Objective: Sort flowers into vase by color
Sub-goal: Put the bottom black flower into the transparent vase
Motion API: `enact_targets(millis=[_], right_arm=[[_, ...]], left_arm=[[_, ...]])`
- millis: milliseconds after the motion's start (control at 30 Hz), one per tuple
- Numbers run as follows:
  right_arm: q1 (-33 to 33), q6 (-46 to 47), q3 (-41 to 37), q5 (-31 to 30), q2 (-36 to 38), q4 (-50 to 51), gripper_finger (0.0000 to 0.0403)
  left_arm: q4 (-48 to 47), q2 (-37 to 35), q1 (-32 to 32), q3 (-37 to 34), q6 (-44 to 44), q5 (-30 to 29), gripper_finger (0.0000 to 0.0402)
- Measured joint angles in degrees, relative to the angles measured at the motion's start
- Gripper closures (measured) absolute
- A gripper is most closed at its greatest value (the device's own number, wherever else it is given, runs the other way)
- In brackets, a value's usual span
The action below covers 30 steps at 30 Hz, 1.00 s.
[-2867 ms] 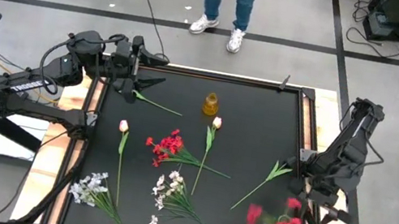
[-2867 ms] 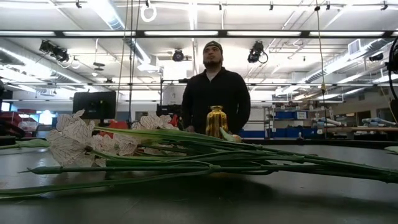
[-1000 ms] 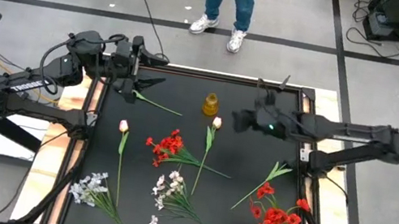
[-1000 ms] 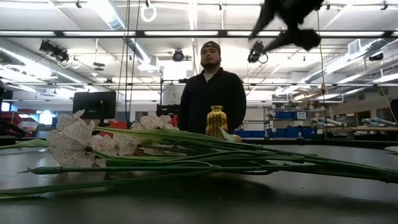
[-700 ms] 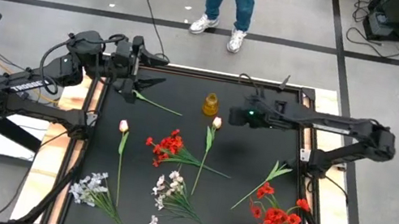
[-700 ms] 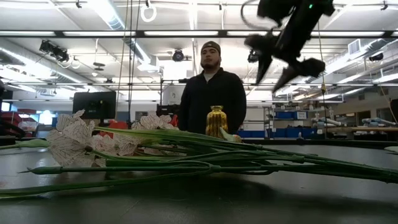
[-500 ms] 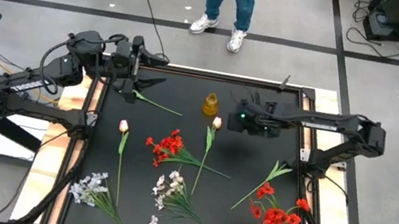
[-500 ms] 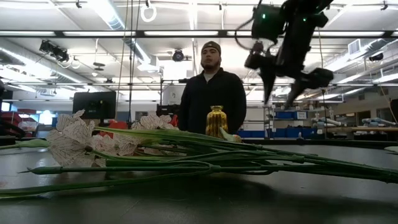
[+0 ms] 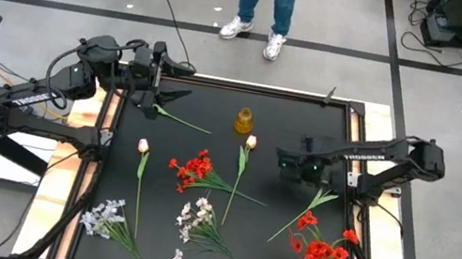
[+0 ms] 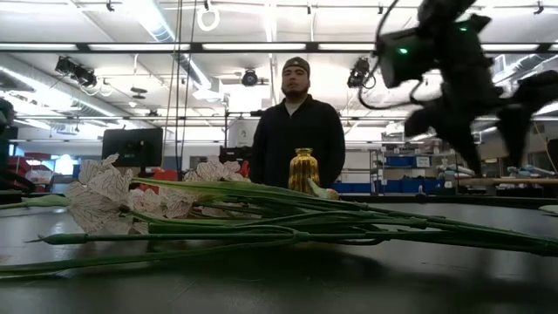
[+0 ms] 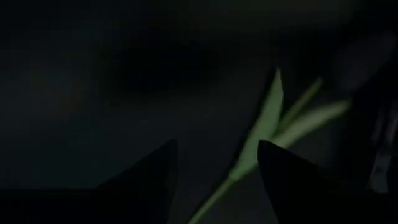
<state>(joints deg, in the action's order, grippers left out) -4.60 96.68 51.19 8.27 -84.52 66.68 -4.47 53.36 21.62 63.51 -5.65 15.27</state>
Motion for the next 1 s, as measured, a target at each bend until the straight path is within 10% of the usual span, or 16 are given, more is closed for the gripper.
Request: enact_targets(millis=[567,1000], right_arm=[[14.87,30.34,-15.01,1.80,7.08,-13.43,0.0186],[15.08,34.24,-18.41,-1.54,7.81,-19.51,0.0211]], left_arm=[[0.00,0.00,0.01,0.00,0.00,-0.02,0.0141],[-0.01,0.00,0.01,0.00,0.00,0.00,0.0141]])
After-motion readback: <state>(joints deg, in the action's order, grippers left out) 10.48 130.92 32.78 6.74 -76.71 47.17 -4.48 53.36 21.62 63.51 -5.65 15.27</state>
